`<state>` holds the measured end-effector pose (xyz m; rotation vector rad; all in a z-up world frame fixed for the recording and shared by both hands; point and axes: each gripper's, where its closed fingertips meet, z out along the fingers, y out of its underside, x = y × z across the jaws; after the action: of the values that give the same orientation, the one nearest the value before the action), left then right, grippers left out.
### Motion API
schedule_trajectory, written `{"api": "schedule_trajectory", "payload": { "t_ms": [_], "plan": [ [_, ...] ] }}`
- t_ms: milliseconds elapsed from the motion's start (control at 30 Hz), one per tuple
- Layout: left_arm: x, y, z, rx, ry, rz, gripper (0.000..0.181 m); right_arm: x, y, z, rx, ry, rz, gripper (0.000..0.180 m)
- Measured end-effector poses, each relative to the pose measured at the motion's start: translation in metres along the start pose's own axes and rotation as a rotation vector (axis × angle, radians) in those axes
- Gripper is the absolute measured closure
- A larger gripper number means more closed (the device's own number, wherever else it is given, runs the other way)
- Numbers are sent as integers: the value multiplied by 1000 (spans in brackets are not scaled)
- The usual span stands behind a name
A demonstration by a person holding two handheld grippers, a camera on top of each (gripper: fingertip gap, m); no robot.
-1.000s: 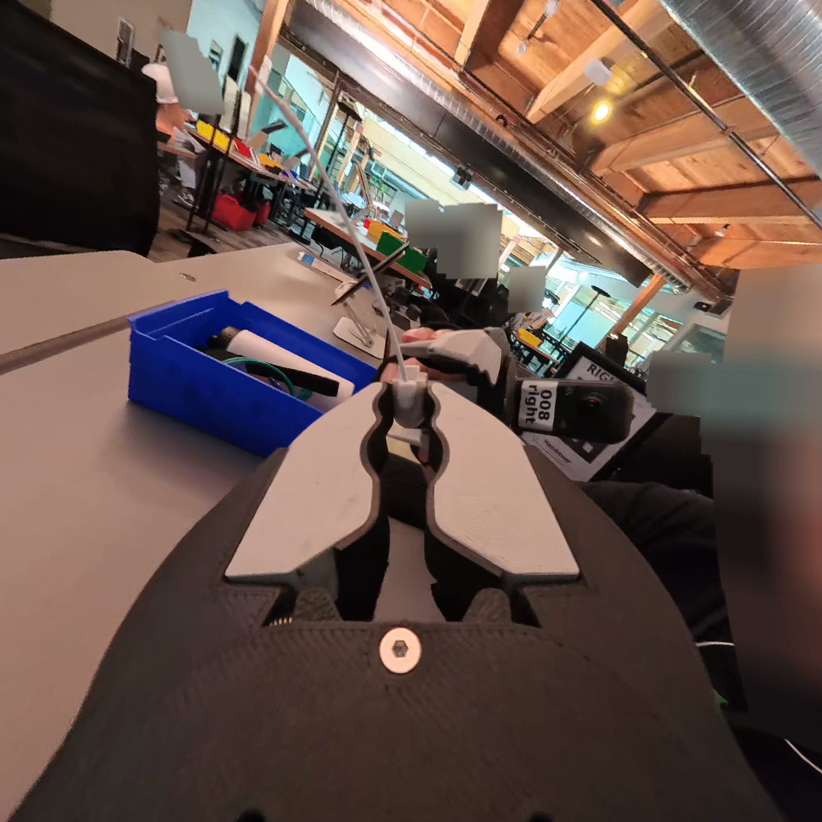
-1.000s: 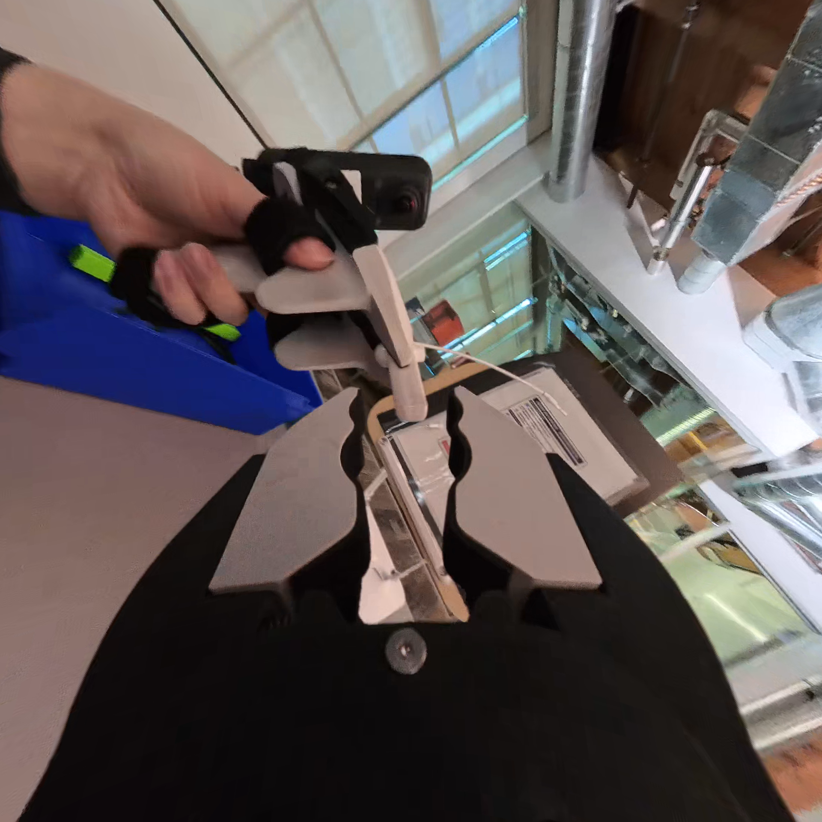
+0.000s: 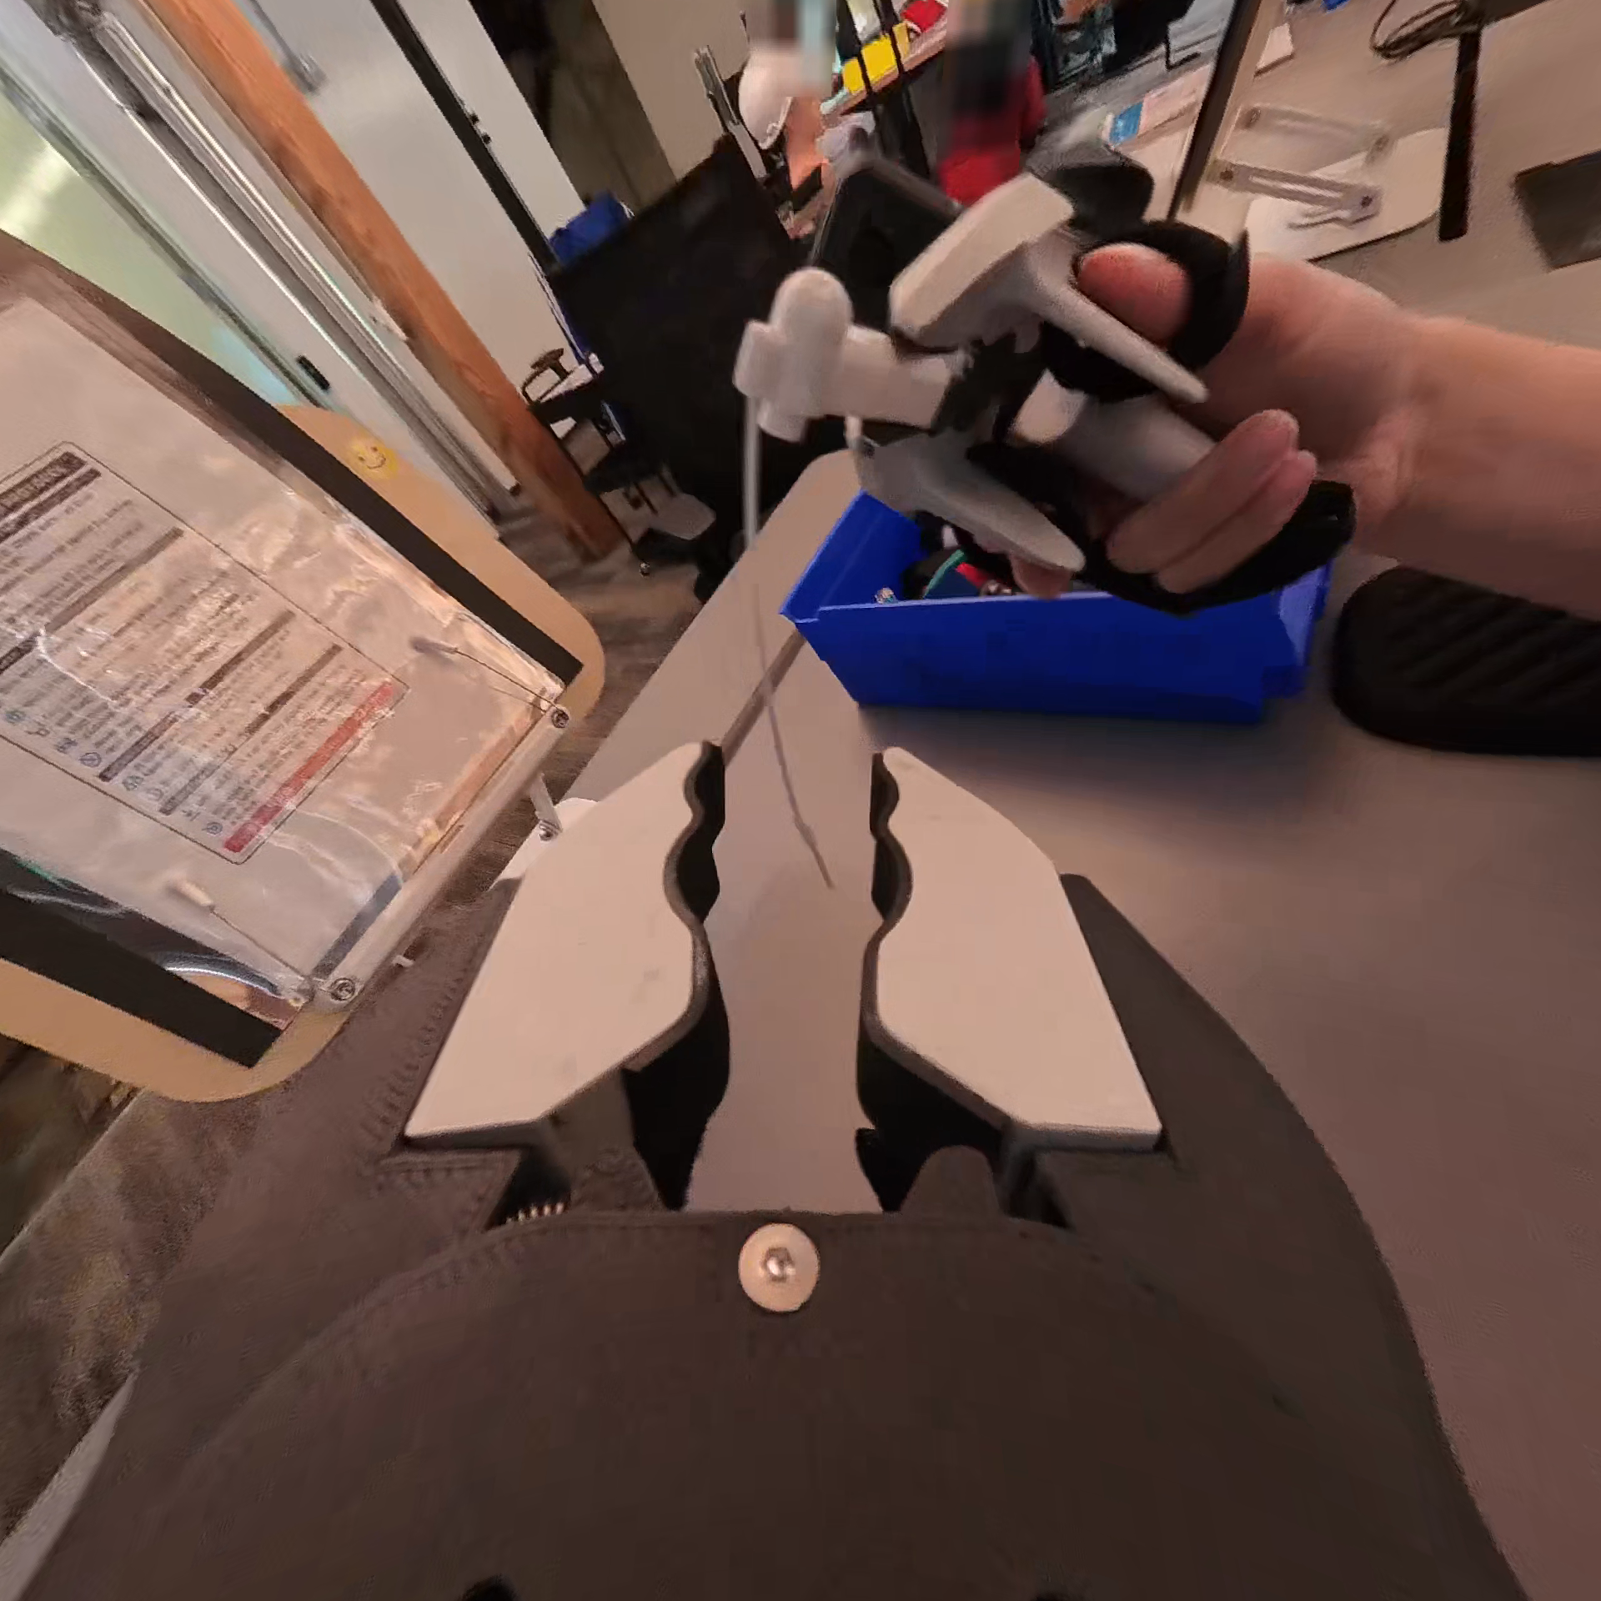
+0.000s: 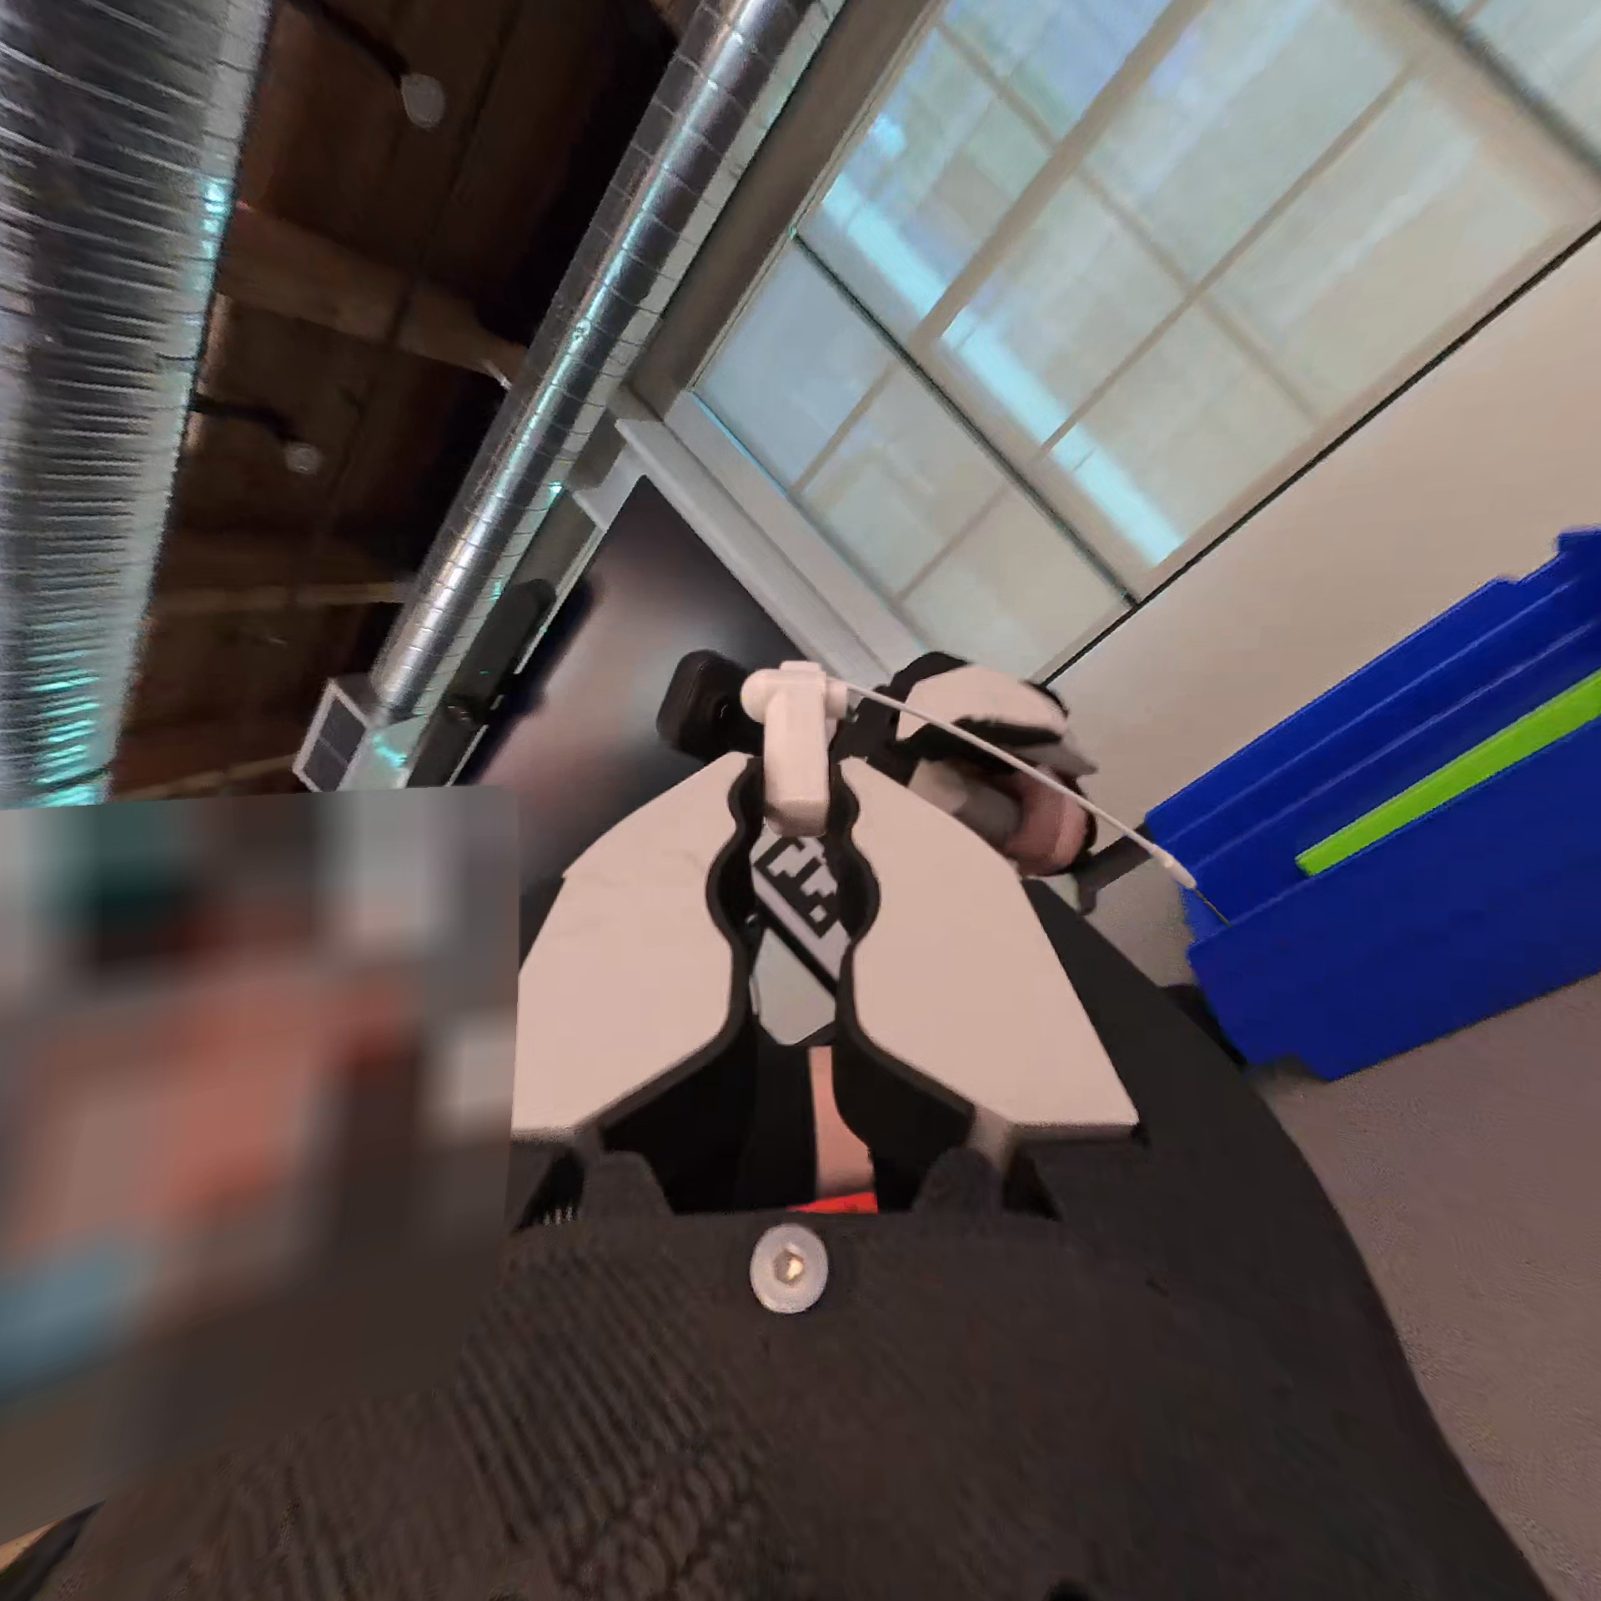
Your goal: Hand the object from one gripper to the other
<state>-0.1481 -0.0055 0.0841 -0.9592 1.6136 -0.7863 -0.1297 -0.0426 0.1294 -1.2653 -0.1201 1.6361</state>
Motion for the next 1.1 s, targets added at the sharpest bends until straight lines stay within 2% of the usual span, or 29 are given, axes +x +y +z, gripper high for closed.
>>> {"api": "schedule_trajectory", "payload": {
  "t_ms": [200,333,367,400,467,500,667,800,867,933,1100],
  "plan": [
    [1,-6,2,73,22,-51,156,1,16,9,-85,-20,49,165],
    [7,-3,9,69,64,-117,180,7,20,11,-114,24,-3,165],
    [7,-2,11,63,70,-145,180,9,20,11,-121,48,-44,165],
    [4,-2,12,76,68,-183,180,11,18,10,-114,78,-104,161],
    [-5,-7,8,137,83,-308,180,16,8,8,-72,160,-272,136],
    [-10,-10,5,173,105,-390,180,15,2,6,-50,195,-372,132],
    [-42,-21,-19,405,199,-761,180,7,-18,-3,45,412,-894,129],
    [-56,-22,-28,526,220,-879,180,15,-10,3,-26,591,-1184,137],
    [-56,-23,-27,568,251,-915,180,28,5,12,-112,610,-1169,142],
    [-50,-26,-25,591,303,-937,180,40,18,19,-169,601,-1065,144],
    [-39,-32,-20,611,369,-960,180,54,33,24,-208,550,-901,153]
  ]
}}
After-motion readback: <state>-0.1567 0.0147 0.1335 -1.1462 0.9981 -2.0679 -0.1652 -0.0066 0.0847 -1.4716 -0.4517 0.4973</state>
